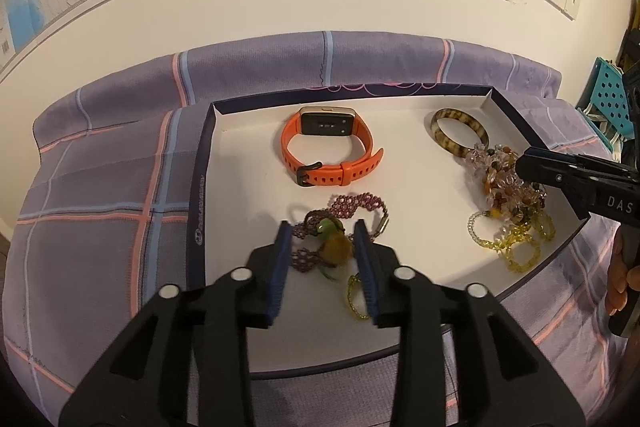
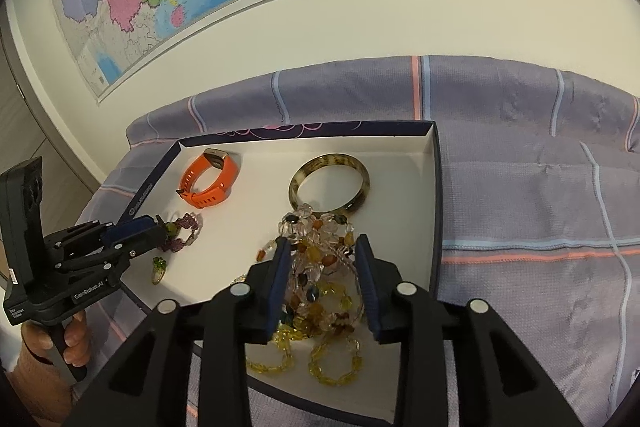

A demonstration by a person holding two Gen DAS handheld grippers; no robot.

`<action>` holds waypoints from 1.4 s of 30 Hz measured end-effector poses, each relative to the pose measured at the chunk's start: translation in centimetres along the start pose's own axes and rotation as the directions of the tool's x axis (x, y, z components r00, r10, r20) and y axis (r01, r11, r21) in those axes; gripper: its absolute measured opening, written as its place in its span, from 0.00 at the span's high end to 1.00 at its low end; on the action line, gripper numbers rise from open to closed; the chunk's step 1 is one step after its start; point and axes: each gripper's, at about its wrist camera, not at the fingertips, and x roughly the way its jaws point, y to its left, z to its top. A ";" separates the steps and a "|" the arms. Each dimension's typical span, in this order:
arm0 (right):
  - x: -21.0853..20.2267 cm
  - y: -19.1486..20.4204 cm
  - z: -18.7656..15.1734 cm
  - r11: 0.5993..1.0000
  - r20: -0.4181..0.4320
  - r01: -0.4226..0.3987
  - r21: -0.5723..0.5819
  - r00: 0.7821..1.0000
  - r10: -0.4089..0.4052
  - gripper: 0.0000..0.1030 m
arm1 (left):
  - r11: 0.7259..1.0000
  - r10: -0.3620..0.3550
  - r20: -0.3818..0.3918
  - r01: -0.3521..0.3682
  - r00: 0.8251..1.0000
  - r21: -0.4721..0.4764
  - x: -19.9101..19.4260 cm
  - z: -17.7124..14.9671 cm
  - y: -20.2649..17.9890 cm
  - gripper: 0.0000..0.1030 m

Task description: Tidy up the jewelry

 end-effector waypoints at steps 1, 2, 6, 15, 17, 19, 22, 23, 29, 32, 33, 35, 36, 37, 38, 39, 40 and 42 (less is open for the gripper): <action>-0.1 0.0 -0.1 1.000 0.004 0.002 -0.002 1.000 -0.002 0.65 | 1.000 -0.003 0.004 0.003 1.000 0.000 -0.1 0.0 0.0 0.62; -0.2 0.1 -0.1 1.000 0.006 0.002 -0.002 1.000 -0.002 0.63 | 1.000 -0.005 0.009 0.005 1.000 0.001 -0.2 0.0 0.0 0.61; -0.8 0.3 -0.4 1.000 0.018 -0.002 -0.005 1.000 0.002 0.54 | 1.000 0.007 0.039 -0.007 0.999 0.013 -1.3 -0.2 -0.2 0.47; -3.1 1.8 -1.3 0.997 0.067 0.033 -0.069 0.997 -0.029 0.23 | 1.000 0.030 0.098 -0.030 0.995 0.006 -4.1 -1.2 -0.5 0.08; -3.7 2.3 -1.7 0.996 0.081 0.046 -0.079 0.996 -0.039 0.20 | 0.999 0.037 0.113 -0.039 0.993 0.007 -4.7 -1.6 -0.6 0.05; -4.0 2.8 -2.1 0.994 0.086 0.050 -0.092 0.995 -0.042 0.16 | 0.999 0.043 0.118 -0.044 0.992 0.005 -5.1 -2.0 -0.8 0.05; -4.5 3.6 -3.0 0.990 0.103 0.083 -0.117 0.992 -0.071 0.07 | 0.998 0.062 0.113 -0.060 0.992 -0.020 -5.4 -2.5 -0.7 0.05; -4.7 3.8 -3.4 0.989 0.104 0.083 -0.118 0.992 -0.071 0.07 | 0.997 0.066 0.109 -0.063 0.992 -0.034 -5.5 -2.8 -0.6 0.05; -5.4 4.4 -5.8 0.991 0.083 0.102 -0.092 0.992 -0.094 0.07 | 0.990 0.112 0.108 -0.102 0.988 -0.093 -6.7 -4.3 -0.3 0.05; -5.6 5.1 -6.9 0.988 0.086 0.111 -0.104 0.991 -0.103 0.07 | 0.986 0.150 0.106 -0.141 0.983 -0.094 -7.0 -5.4 -0.7 0.05; -5.8 5.3 -7.2 0.989 0.090 0.114 -0.100 0.990 -0.105 0.07 | 0.984 0.165 0.108 -0.156 0.980 -0.088 -7.2 -5.8 -0.9 0.05; -5.9 5.7 -7.9 0.988 0.087 0.115 -0.098 0.990 -0.107 0.07 | 0.983 0.172 0.105 -0.164 0.979 -0.086 -7.5 -6.3 -1.1 0.05; -6.0 5.9 -8.2 0.988 0.083 0.117 -0.102 0.991 -0.109 0.07 | 0.982 0.174 0.104 -0.165 0.979 -0.087 -7.6 -6.5 -1.1 0.05; -6.1 6.0 -8.5 0.987 0.083 0.119 -0.105 0.990 -0.111 0.07 | 0.982 0.175 0.104 -0.166 0.979 -0.089 -7.7 -6.6 -1.1 0.05; -6.2 6.2 -8.8 0.987 0.081 0.120 -0.110 0.991 -0.111 0.07 | 0.981 0.179 0.105 -0.170 0.978 -0.090 -7.8 -6.7 -1.2 0.05; -6.3 6.3 -9.0 0.987 0.078 0.117 -0.110 0.991 -0.109 0.07 | 0.980 0.185 0.108 -0.175 0.977 -0.089 -8.0 -6.9 -1.3 0.05; -6.4 6.4 -9.2 0.988 0.075 0.114 -0.102 0.992 -0.106 0.07 | 0.980 0.186 0.109 -0.177 0.976 -0.087 -8.1 -7.1 -1.4 0.05; -6.5 6.3 -9.4 0.989 0.072 0.113 -0.096 0.992 -0.106 0.07 | 0.979 0.193 0.110 -0.184 0.975 -0.087 -8.4 -7.4 -1.6 0.05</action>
